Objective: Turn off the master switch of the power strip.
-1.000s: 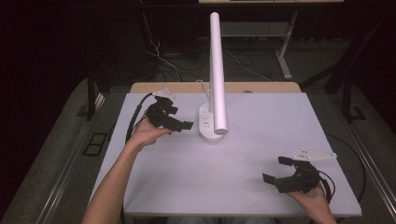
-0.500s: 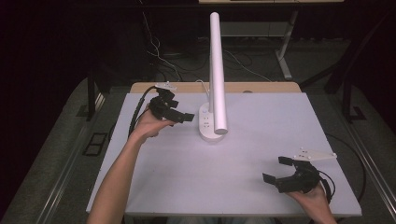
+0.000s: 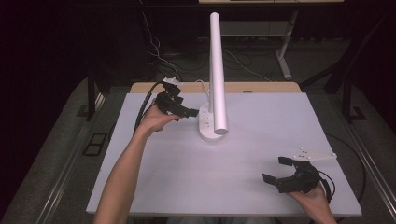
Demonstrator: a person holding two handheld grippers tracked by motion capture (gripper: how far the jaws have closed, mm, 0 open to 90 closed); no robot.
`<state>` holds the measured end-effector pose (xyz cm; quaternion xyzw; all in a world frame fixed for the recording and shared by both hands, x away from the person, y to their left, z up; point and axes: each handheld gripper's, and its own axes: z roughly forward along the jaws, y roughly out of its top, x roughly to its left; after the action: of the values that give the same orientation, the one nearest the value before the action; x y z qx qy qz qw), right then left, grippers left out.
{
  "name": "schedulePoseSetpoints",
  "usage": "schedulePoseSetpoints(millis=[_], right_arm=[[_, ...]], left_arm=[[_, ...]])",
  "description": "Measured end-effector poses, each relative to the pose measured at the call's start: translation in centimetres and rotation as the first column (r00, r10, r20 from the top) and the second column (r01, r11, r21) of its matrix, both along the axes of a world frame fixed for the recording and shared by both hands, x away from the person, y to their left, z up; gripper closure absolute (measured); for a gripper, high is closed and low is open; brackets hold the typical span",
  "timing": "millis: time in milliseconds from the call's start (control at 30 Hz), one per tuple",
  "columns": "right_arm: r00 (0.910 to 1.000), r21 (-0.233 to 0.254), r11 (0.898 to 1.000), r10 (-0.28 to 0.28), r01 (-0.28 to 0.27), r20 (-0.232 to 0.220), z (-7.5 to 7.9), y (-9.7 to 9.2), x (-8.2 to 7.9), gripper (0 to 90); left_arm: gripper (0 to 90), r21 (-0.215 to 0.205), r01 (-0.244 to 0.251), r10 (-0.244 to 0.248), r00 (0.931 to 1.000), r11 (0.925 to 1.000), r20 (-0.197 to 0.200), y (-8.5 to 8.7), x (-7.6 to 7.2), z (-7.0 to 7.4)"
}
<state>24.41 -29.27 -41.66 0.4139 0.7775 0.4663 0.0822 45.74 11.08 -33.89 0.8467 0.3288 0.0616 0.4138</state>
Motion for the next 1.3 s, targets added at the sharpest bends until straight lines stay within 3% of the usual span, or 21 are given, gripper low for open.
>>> schedulePoseSetpoints(millis=[400, 733, 1000, 1100, 1300], right_arm=[[1.0000, 0.004, 1.000, -0.007, 0.007, 0.003, 0.1, -0.1, 0.0, 0.0], [0.9999, 0.005, 1.000, -0.012, 0.012, 0.002, 0.1, -0.2, -0.1, 0.0], [0.9999, 0.006, 1.000, -0.014, 0.014, 0.002, 0.1, -0.2, -0.1, 0.0], [0.9999, 0.007, 1.000, -0.015, 0.015, 0.001, 0.1, -0.3, -0.1, 0.0], [0.9999, 0.007, 1.000, -0.016, 0.016, 0.001, 0.1, -0.3, -0.1, 0.0]], left_arm=[[6.4, 0.041, -0.002, 0.003, 0.9999, 0.9992, -0.010, -1.1, 1.8, -0.1], [10.2, 0.039, -0.028, 0.029, 0.9993, 0.9989, -0.025, -1.4, 3.2, -1.1], [13.7, 0.005, -0.085, 0.085, 0.9954, 0.9964, -0.044, -1.6, 4.0, -2.1], [14.2, 0.027, -0.071, 0.072, 0.9963, 0.9971, -0.045, -1.4, 4.5, -2.4], [16.7, -0.005, -0.099, 0.098, 0.9938, 0.9951, -0.052, -1.6, 4.9, -3.2]])
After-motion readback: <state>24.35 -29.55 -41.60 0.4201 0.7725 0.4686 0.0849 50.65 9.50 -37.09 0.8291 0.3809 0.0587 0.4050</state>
